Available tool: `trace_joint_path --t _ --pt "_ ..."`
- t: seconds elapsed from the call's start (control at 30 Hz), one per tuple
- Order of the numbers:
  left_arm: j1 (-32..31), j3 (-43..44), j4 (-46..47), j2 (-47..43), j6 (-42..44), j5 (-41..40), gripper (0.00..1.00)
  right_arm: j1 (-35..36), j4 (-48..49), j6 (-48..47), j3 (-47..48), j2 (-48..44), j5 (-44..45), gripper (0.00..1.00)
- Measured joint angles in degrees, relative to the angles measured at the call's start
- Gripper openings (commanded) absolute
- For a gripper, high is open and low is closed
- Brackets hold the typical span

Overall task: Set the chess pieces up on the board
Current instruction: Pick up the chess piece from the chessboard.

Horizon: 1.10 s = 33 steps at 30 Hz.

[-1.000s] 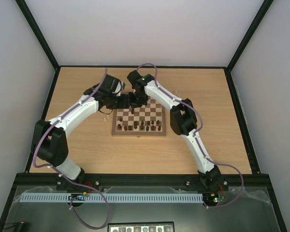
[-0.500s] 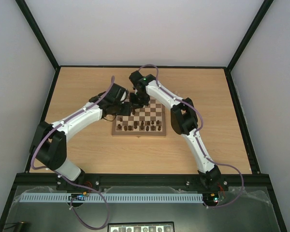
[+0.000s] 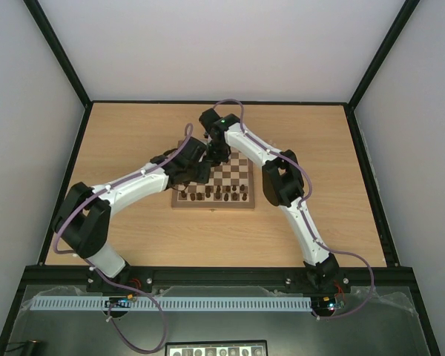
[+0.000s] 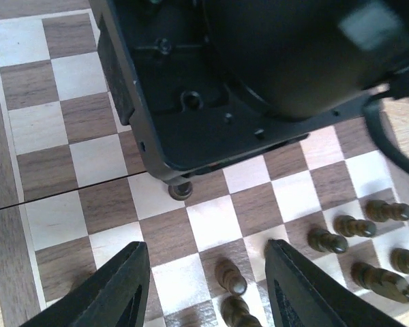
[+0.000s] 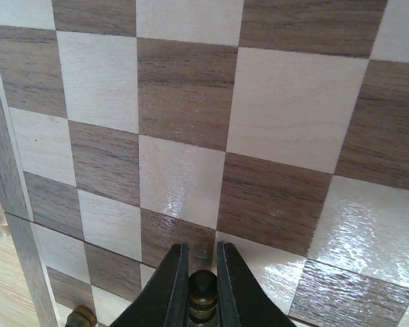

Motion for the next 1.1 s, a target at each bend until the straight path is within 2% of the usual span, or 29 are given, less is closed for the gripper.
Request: trace_joint_path --t 0.37,0.83,1.1 --pt "-0.3 -0.4 3.3 5.2 0.2 -1.3 0.47 -0.2 0.1 -0.6 -0.5 0.0 -1.6 0.06" --pt "-1.1 -0.3 5.9 9.7 0.1 -2.7 0.39 -0.8 0.1 -1.7 -0.9 -0.2 -3.0 0.06" --pt "-1.1 -0.1 6.8 10.8 -0.4 -3.9 0.38 -1.1 0.1 -2.1 -0.9 -0.2 -3.3 0.06"
